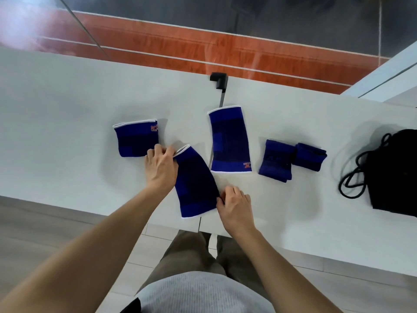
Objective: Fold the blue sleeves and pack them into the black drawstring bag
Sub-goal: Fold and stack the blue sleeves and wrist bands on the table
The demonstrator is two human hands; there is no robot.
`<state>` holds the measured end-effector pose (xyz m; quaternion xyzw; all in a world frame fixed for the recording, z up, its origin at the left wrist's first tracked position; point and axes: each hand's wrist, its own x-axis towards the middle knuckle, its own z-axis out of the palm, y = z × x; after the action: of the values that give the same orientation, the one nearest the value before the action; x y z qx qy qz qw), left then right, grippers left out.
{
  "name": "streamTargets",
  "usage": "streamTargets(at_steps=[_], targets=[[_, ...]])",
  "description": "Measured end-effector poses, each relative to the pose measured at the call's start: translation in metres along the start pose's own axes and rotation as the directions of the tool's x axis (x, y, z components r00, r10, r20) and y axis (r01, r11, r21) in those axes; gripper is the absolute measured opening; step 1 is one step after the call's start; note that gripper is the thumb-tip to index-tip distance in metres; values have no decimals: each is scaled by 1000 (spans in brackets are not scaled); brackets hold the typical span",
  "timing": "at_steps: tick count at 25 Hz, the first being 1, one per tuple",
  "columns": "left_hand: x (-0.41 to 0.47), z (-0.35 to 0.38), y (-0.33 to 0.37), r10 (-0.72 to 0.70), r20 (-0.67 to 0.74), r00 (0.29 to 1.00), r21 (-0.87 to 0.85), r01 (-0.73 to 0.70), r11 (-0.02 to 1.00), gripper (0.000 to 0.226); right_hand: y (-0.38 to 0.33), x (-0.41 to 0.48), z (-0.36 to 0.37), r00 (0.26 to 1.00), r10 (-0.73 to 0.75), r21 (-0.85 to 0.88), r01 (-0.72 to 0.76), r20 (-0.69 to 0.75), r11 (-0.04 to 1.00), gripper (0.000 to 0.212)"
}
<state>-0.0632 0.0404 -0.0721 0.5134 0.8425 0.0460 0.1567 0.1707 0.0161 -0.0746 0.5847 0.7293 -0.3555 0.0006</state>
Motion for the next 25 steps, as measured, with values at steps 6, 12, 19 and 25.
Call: streamTargets(at_steps=[6,12,19,25], targets=[[18,-37,33,6,19,1000,-472,4,882,15,12,-6,-42,995,28,425,14,-93,905,9],[86,-84,98,81,80,993,-572,-21,820,9,21,12,-83,973,149,591,-16,-178,807,12],[129,-48,132,91,126,988,-493,-17,870,11,33,58,-103,914,303,488,-142,-271,861,9],[149,-23,134,116,116,986,-401,-61,914,14,34,80,-93,899,336,376,-219,-281,901,12]])
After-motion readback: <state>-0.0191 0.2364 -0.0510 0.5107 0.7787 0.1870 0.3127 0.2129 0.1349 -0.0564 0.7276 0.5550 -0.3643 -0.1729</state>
